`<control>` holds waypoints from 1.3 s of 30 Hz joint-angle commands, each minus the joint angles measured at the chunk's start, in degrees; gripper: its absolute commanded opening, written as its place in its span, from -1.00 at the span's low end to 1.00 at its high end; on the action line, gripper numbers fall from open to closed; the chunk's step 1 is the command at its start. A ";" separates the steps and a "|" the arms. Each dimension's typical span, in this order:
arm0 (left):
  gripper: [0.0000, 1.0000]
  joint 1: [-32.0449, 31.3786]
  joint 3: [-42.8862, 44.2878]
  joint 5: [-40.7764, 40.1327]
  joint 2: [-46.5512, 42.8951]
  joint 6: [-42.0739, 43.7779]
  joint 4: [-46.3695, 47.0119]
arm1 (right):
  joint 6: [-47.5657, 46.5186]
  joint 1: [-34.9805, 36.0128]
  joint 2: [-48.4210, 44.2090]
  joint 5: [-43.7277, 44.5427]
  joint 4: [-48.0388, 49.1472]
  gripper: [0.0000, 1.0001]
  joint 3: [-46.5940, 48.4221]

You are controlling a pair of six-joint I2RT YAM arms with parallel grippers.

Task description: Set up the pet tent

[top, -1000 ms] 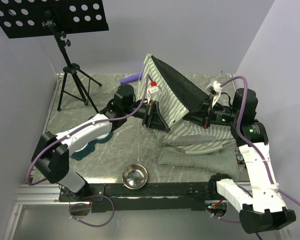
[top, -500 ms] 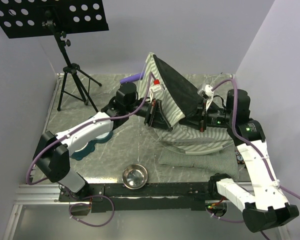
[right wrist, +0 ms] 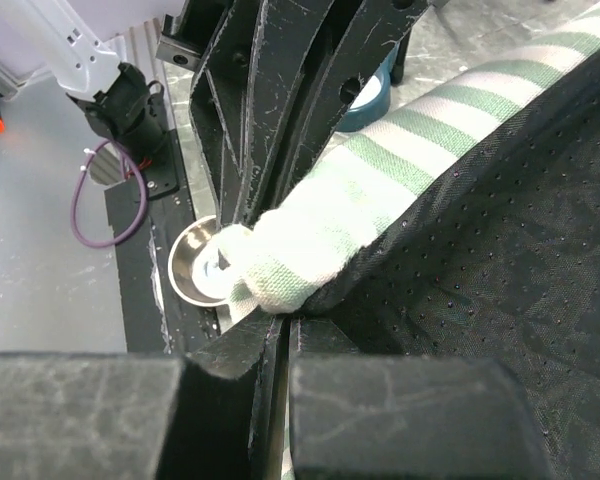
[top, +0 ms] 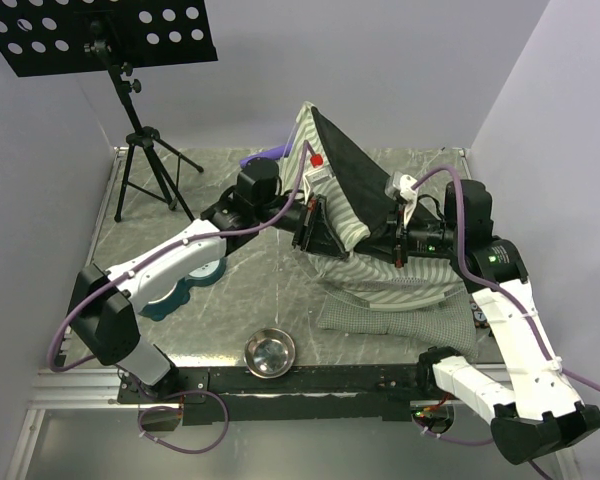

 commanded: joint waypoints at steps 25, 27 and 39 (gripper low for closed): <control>-0.99 12.92 0.52 -3.05 -5.45 51.37 -31.41 | 10.78 -11.90 -1.11 0.05 -2.76 0.83 17.85; -0.99 13.36 -0.18 -4.28 -6.24 58.01 -36.00 | 13.00 -18.76 0.72 -2.86 -3.18 0.84 20.57; -0.99 16.26 -6.42 -3.93 -11.16 65.30 -31.79 | 5.88 -32.84 10.83 8.20 -7.85 0.85 19.78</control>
